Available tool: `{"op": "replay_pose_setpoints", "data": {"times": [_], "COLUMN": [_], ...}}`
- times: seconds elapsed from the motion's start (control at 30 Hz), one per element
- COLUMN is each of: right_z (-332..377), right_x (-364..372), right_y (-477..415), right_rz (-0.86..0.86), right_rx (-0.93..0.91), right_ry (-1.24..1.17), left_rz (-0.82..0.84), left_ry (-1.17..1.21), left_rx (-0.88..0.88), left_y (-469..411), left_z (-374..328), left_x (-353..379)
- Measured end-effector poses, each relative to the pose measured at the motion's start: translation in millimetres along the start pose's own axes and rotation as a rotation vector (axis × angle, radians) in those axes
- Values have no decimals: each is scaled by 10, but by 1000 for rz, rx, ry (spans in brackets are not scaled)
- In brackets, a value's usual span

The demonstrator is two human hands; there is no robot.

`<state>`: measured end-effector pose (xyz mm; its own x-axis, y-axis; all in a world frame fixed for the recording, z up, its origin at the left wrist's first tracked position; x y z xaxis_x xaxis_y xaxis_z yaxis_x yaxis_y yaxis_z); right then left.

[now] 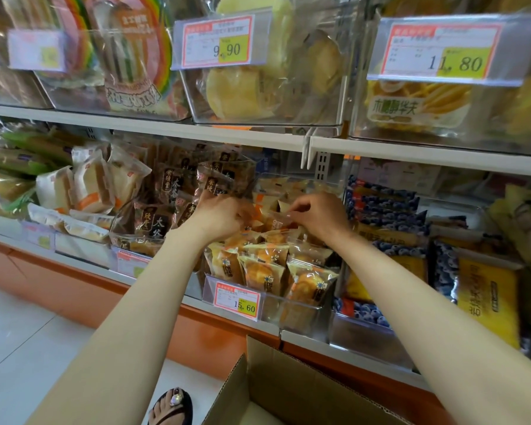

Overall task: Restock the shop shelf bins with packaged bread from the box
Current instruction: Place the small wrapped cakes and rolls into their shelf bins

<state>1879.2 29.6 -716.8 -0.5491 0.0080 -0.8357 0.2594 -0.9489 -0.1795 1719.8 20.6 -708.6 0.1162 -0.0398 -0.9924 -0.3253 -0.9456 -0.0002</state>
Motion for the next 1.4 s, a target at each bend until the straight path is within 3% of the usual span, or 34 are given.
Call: {"op": "replay_pose_setpoints", "data": {"times": [0.17, 0.3, 0.43, 0.6, 0.7, 0.8, 0.97, 1.07, 1.3, 1.4], "right_z": [121, 193, 185, 155, 65, -47, -142, -182, -143, -183], "right_x": [-215, -274, -237, -216, -208, -166, -87, -91, -124, -165], "right_y": [12, 35, 96, 121, 98, 76, 85, 75, 92, 125], "right_rz": [-100, -104, -129, -60, 8, 52, 86, 63, 32, 14], "right_rx": [-88, -157, -184, -202, -160, -87, -22, -2, -43, -47], "right_ry": [-142, -307, -406, -595, -702, -639, -560, -647, -833, -901], "left_rz": [-221, -221, -185, -214, -248, -272, -359, -370, -295, -315], "left_ry": [111, 110, 274, 336, 574, 840, 1219, 1389, 1433, 1309], "left_rx": [36, 49, 43, 47, 66, 83, -24, -58, -32, -20], "left_y": [24, -3, -8, 18, 93, 172, 291, 304, 248, 237], "left_z": [-83, -144, -116, -63, 53, 200, 588, 666, 418, 339], "left_x": [-177, -217, -130, -132, -204, -245, -149, -82, -43, -112]}}
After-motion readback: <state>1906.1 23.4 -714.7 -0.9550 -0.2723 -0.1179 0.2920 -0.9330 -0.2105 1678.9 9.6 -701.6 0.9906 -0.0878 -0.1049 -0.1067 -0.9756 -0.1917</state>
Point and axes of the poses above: each hand's wrist, its own y-axis away from the middle knuckle, its own x-axis out of the palm, z = x × y, the point moved 8 cm from there along -y, towards the middle knuckle, and after that the axes turned 11 degrees about z, right-handed, at the moved point
